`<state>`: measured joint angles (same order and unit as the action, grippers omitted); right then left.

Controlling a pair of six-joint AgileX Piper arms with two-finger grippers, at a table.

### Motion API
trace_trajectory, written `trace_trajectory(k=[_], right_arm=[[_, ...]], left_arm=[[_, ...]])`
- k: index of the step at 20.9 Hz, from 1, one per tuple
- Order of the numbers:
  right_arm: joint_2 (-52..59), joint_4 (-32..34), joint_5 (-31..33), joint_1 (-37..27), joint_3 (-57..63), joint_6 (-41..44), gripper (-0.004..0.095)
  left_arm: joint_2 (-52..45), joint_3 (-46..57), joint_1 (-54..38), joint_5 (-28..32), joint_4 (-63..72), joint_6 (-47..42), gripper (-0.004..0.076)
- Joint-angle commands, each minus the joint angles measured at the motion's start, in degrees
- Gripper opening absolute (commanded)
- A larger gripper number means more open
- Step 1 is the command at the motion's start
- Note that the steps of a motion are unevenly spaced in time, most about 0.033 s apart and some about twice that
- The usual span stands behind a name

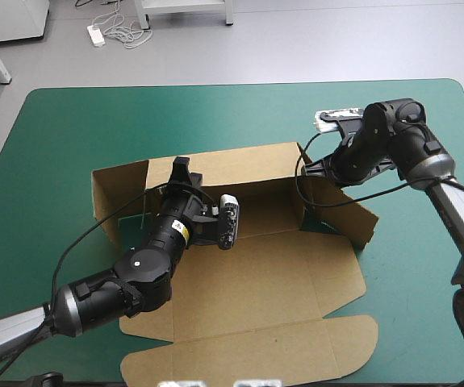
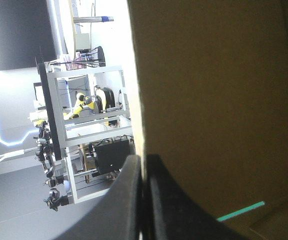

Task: Fold the box

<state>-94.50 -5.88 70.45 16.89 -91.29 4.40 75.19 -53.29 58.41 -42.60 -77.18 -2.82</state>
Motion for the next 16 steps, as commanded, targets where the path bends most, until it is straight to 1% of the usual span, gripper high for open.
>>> trace_trajectory(k=[1,5,10,16], right_arm=[[4.6,1.3,1.1,0.0,2.4,1.4,0.0001],[6.8,1.8,1.1,0.0,5.8,1.9,0.0],[12.9,0.8,0.9,0.0,14.5,2.3,0.0],[16.6,-1.4,0.9,0.0,17.0,2.3,0.0]], left_arm=[[-1.3,-1.4,0.2,-1.3,-2.9,-0.7,-0.0008],[-1.3,-1.4,0.2,-1.3,-2.9,-0.7,-0.0008],[-1.3,-1.4,0.2,-1.3,-2.9,-0.9,-0.0008],[-1.3,-1.4,0.2,-0.7,-2.9,-1.4,-0.0008]])
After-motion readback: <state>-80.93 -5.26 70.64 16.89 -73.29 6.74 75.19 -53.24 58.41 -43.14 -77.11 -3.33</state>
